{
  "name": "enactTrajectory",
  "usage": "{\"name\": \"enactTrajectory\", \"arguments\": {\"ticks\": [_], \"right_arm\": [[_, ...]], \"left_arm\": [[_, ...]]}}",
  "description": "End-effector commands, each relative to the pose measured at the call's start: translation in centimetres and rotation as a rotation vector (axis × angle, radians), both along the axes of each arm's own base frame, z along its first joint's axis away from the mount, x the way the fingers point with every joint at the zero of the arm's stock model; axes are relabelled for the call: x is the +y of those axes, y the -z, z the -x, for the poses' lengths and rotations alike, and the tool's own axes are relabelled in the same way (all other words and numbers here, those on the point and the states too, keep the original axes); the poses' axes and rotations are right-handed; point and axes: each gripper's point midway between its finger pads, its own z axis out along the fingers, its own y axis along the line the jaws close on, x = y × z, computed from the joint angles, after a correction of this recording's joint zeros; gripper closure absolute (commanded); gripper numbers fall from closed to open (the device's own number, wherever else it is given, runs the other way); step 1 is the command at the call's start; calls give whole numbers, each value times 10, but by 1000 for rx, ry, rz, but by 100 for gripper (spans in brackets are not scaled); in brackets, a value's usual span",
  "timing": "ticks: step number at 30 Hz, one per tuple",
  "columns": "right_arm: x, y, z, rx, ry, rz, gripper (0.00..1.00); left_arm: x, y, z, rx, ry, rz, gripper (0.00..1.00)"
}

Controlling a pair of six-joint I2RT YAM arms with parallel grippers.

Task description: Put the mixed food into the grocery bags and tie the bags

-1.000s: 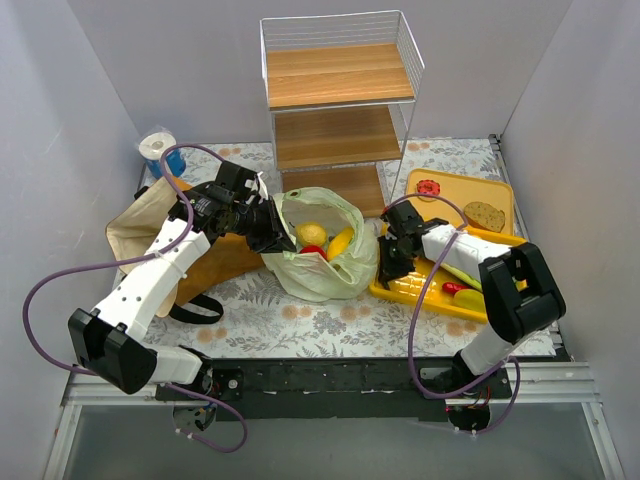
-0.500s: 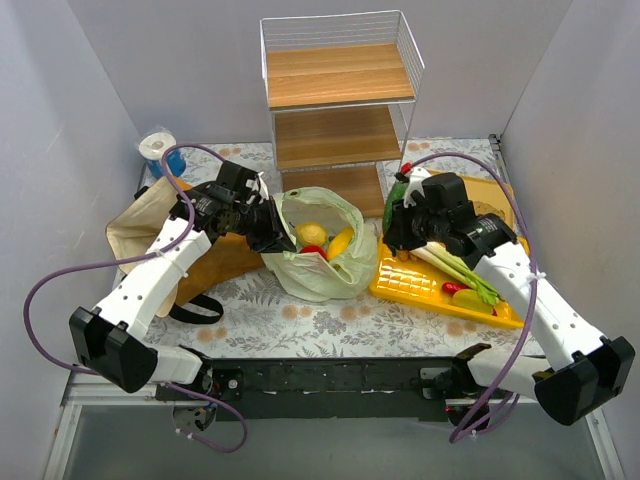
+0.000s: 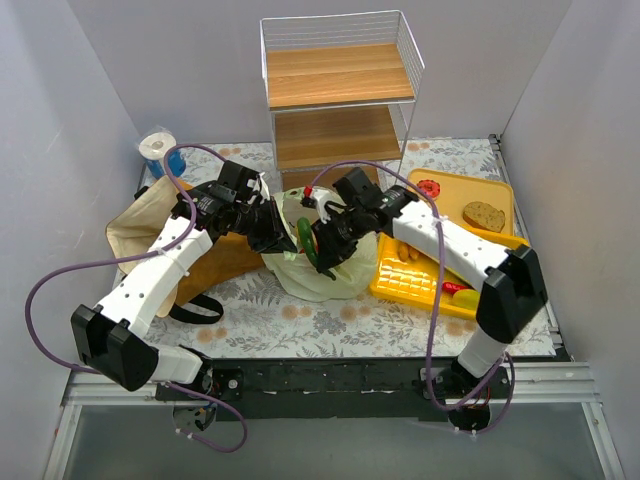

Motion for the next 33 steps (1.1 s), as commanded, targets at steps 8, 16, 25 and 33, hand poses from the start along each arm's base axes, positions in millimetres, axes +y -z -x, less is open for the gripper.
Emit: {"name": "enactTrajectory", "arguments": {"ticks": [8, 16, 25, 33], "right_arm": [[26, -2, -79, -44, 50, 92, 99], [-10, -14, -97, -235, 113, 213, 34], [-113, -29, -76, -357, 494, 199, 18], [-246, -4, -119, -163, 963, 295, 21]], "left_arm": [[2, -22, 1, -60, -8, 31, 100], [2, -20, 0, -55, -13, 30, 100], [-2, -15, -3, -44, -2, 30, 100], [-6, -12, -5, -40, 27, 35, 100]]}}
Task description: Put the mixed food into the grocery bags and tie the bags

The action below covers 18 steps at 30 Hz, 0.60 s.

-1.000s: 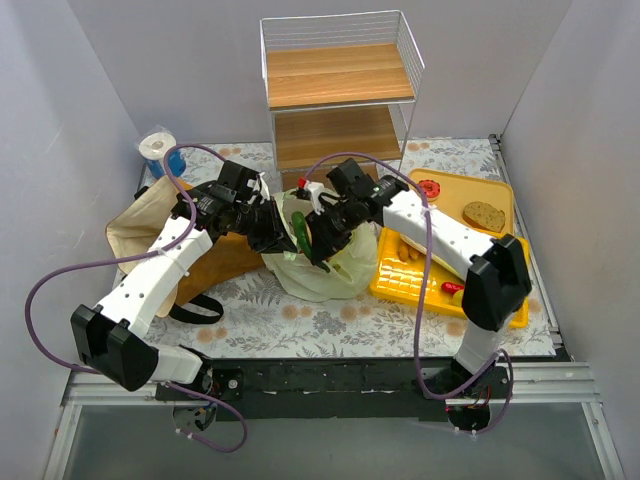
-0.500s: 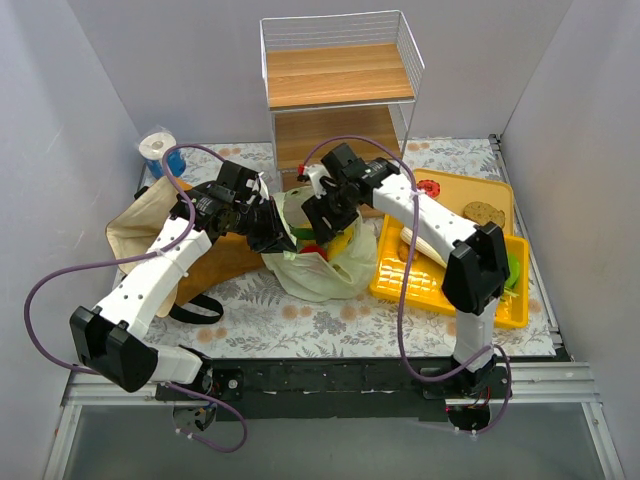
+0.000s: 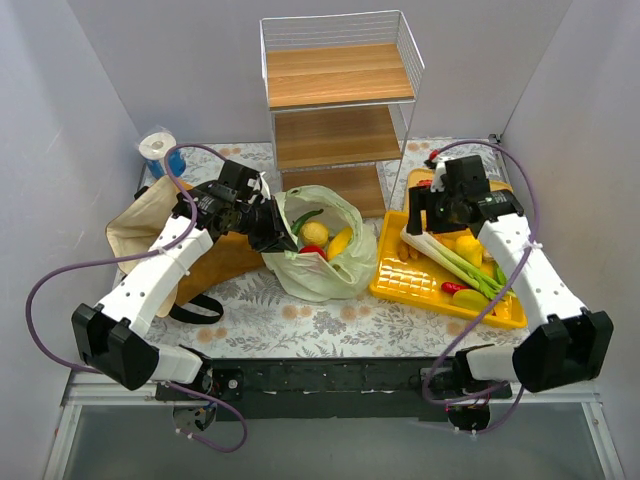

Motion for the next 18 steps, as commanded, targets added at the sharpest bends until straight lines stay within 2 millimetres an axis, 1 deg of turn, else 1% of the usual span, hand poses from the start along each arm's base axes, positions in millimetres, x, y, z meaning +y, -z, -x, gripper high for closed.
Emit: {"name": "enactTrajectory", "arguments": {"ticks": [1, 2, 3, 4, 6, 7, 8, 10, 11, 12, 15, 16, 17, 18], "right_arm": [[-46, 13, -31, 57, 220, -6, 22], [-50, 14, -34, 57, 230, -9, 25], [-59, 18, -36, 68, 260, 2, 26], [-63, 21, -36, 79, 272, 20, 26], [-68, 40, -24, 149, 286, 43, 26], [-73, 48, -20, 169, 308, 68, 26], [-74, 61, -9, 213, 313, 76, 27], [-72, 68, 2, 233, 345, 51, 27], [-75, 75, 7, 227, 369, 37, 27], [-77, 77, 9, 223, 386, 22, 28], [-92, 80, 7, 213, 438, -34, 28], [-105, 79, 3, 203, 468, -39, 28], [-118, 78, -4, 199, 499, -66, 27], [-124, 64, -22, 137, 495, -85, 25]], "left_arm": [[-4, -11, -4, -36, 26, 26, 100], [-3, -12, -5, -45, 23, 25, 100], [-3, -13, -5, -50, 22, 24, 100], [-2, -13, -6, -53, 20, 22, 100], [0, -13, -7, -60, 10, 11, 100], [0, -13, -7, -62, 10, 10, 100], [1, -13, -8, -63, 4, 7, 100], [1, -13, -8, -61, 4, 5, 100], [0, -13, -7, -59, 7, 8, 100], [0, -12, -7, -59, 7, 9, 100], [-1, -10, -6, -52, 17, 12, 100], [-1, -10, -6, -51, 19, 12, 100], [-2, -10, -6, -49, 21, 13, 100], [-2, -9, -6, -47, 23, 17, 100]]}}
